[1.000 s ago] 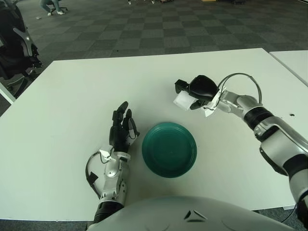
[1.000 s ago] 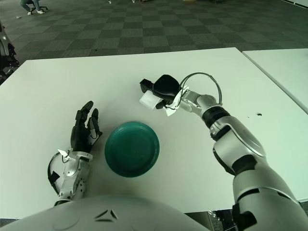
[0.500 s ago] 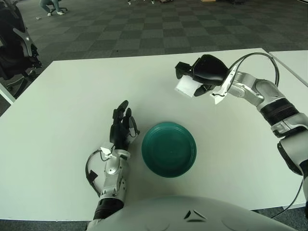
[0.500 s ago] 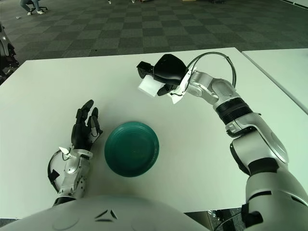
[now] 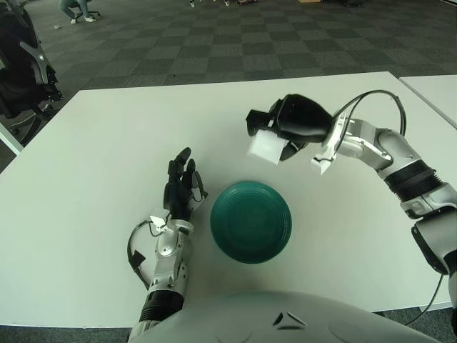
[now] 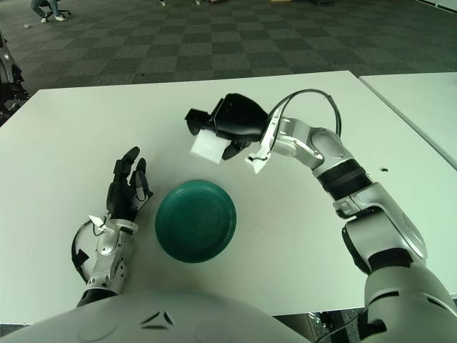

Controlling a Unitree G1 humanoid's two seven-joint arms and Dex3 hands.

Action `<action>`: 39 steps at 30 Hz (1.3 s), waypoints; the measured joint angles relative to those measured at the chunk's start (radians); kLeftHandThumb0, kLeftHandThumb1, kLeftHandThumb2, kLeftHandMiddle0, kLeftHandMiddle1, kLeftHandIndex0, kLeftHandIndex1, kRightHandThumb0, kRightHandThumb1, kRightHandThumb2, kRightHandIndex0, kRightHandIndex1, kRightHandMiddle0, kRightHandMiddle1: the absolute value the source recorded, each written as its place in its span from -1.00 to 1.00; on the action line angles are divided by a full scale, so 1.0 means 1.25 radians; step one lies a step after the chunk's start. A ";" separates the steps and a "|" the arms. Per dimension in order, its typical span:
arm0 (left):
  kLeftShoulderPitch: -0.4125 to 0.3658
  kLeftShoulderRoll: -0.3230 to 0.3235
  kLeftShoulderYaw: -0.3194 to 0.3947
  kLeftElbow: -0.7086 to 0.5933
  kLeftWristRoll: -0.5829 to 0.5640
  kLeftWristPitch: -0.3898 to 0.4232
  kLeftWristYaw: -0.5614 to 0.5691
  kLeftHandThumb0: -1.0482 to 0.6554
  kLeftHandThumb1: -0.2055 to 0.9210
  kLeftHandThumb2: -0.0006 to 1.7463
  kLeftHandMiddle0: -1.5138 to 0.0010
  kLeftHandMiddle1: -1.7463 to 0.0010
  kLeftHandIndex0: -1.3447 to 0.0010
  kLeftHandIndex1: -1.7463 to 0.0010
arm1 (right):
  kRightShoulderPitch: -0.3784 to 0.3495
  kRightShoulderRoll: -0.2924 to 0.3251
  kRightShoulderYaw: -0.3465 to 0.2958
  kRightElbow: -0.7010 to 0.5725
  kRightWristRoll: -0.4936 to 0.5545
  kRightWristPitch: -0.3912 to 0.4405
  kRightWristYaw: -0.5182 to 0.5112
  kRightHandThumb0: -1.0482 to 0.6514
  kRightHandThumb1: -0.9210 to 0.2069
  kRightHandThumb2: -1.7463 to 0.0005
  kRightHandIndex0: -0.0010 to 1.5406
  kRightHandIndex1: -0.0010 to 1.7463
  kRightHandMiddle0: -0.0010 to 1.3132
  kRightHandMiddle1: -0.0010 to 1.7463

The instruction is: Put the charger into the plate.

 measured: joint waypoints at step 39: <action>0.013 -0.001 -0.016 -0.012 0.023 -0.022 -0.022 -0.73 1.00 0.07 0.90 0.99 1.00 0.29 | 0.126 0.095 0.069 -0.110 -0.229 -0.030 0.098 -0.25 -0.37 -0.15 0.51 1.00 -0.36 1.00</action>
